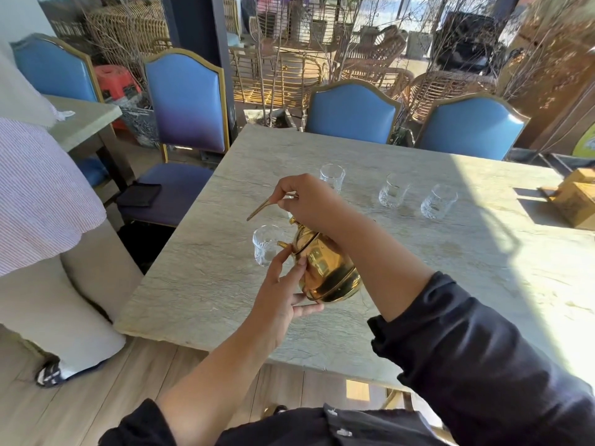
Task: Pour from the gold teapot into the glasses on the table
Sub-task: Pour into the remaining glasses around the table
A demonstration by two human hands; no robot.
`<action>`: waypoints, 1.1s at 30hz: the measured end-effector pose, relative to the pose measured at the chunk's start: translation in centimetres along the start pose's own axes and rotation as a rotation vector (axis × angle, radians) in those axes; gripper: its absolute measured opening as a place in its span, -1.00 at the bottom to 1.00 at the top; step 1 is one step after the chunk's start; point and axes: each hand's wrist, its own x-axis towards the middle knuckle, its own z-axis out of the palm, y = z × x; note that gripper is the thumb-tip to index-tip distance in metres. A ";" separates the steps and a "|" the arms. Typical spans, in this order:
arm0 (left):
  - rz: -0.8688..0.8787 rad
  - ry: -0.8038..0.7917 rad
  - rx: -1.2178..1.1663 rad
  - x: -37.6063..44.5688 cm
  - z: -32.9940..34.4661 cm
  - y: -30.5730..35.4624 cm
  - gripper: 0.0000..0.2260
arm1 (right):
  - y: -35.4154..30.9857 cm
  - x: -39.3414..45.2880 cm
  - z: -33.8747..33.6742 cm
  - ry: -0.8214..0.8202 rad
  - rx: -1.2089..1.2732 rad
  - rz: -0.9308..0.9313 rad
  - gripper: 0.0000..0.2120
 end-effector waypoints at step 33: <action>0.059 0.041 0.443 1.9 0.3 -0.7 -0.50 | 7.2 -6.0 -1.5 0.103 0.419 0.233 -0.80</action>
